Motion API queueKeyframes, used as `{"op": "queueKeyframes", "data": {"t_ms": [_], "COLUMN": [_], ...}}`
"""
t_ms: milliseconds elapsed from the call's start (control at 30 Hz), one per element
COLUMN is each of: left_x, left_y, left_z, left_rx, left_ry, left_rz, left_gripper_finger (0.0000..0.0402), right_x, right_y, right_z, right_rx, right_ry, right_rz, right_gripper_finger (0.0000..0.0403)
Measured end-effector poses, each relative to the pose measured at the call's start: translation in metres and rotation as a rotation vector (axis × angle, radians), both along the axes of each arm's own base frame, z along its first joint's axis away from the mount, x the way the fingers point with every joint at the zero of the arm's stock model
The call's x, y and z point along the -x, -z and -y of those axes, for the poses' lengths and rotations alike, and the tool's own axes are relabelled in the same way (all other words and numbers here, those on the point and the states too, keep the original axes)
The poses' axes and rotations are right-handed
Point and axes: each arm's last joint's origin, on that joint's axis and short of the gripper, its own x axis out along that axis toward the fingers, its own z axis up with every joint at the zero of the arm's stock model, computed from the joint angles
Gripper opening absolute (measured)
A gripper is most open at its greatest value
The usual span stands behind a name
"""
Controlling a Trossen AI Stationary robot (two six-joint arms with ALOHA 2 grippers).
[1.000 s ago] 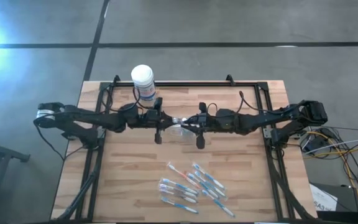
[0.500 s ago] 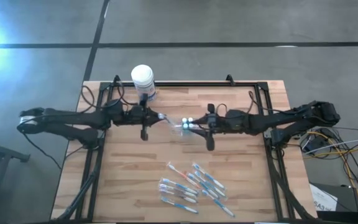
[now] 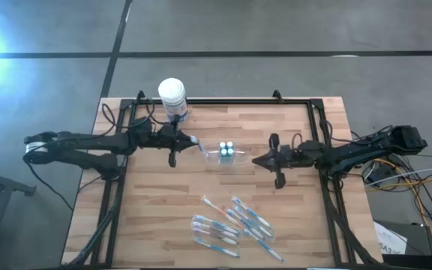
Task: Pick & Place toothbrushing station
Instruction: Put the blue toothbrush in the transparent organizer
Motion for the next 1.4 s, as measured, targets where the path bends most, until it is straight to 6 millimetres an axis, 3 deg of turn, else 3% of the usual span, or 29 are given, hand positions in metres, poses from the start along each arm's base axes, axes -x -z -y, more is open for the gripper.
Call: {"op": "queueKeyframes", "data": {"t_ms": [400, 967, 1400], "left_x": [-0.021, -0.04, -0.038], "left_y": [0.024, 0.071, 0.075], "left_z": [-0.025, -0.041, -0.05], "left_rx": [0.043, 0.065, 0.051], "left_ry": [-0.073, -0.067, -0.103], "left_rz": [-0.048, -0.157, -0.166], "left_gripper_finger": [0.0009, 0.0009, 0.0033], "right_x": [0.024, 0.024, 0.024], "right_y": [0.037, 0.036, 0.036], "right_z": [0.001, 0.001, 0.001], "right_rx": [-0.041, -0.038, -0.03], "right_ry": [-0.001, -0.001, 0.0], "right_rz": [-0.045, -0.042, -0.042], "right_gripper_finger": [0.0008, 0.0008, 0.0008]}}
